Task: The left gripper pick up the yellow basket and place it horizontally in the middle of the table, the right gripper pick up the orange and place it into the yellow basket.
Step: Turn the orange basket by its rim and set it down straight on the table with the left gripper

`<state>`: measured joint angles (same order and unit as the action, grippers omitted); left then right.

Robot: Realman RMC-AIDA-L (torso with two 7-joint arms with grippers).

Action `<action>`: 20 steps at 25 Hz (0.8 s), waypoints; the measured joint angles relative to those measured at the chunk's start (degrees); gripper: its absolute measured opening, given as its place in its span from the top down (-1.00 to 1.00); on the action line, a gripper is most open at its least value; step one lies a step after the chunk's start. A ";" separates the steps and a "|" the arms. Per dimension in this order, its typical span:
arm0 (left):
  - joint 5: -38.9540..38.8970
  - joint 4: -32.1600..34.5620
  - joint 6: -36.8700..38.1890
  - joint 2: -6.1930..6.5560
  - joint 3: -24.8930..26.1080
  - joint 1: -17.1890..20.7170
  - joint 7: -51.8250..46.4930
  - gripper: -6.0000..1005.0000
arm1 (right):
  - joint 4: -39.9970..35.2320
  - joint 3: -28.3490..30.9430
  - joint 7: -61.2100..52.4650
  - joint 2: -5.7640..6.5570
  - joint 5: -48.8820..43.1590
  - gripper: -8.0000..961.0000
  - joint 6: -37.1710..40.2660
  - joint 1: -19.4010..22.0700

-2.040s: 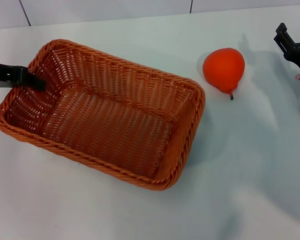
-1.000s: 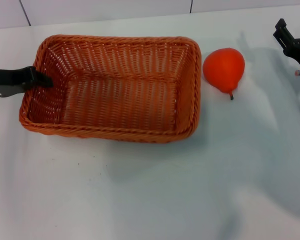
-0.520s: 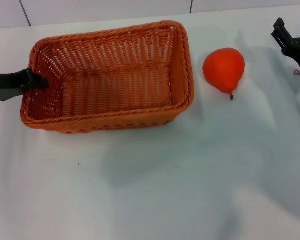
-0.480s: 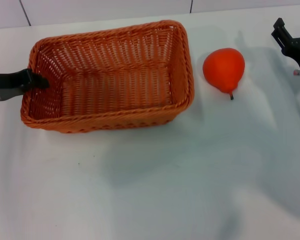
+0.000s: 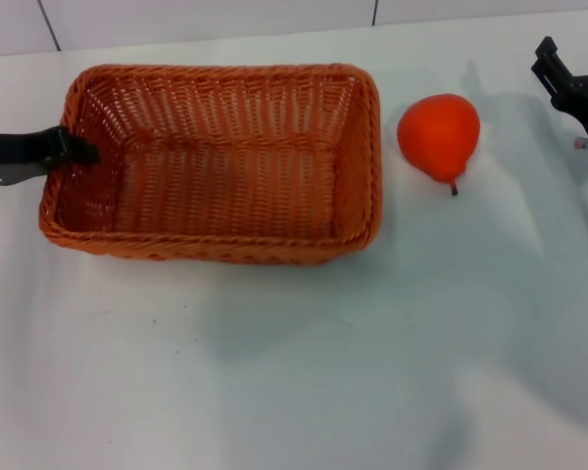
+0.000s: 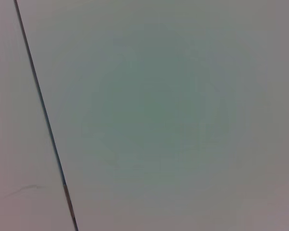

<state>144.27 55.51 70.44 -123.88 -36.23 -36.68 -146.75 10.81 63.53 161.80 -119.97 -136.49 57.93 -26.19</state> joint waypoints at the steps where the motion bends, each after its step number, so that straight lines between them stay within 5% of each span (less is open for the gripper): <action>1: 0.01 0.30 -0.02 0.00 0.00 -0.03 -0.02 0.69 | 0.00 0.01 0.00 0.00 0.00 -0.95 -0.20 -0.03; 20: 1.44 1.42 -3.12 0.22 -3.36 0.00 -4.38 0.70 | 0.00 0.01 0.00 -0.09 0.00 -0.95 -0.37 -0.09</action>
<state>145.71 56.93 67.32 -123.66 -39.59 -36.67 -151.13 10.81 63.55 161.80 -120.06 -136.49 57.56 -26.28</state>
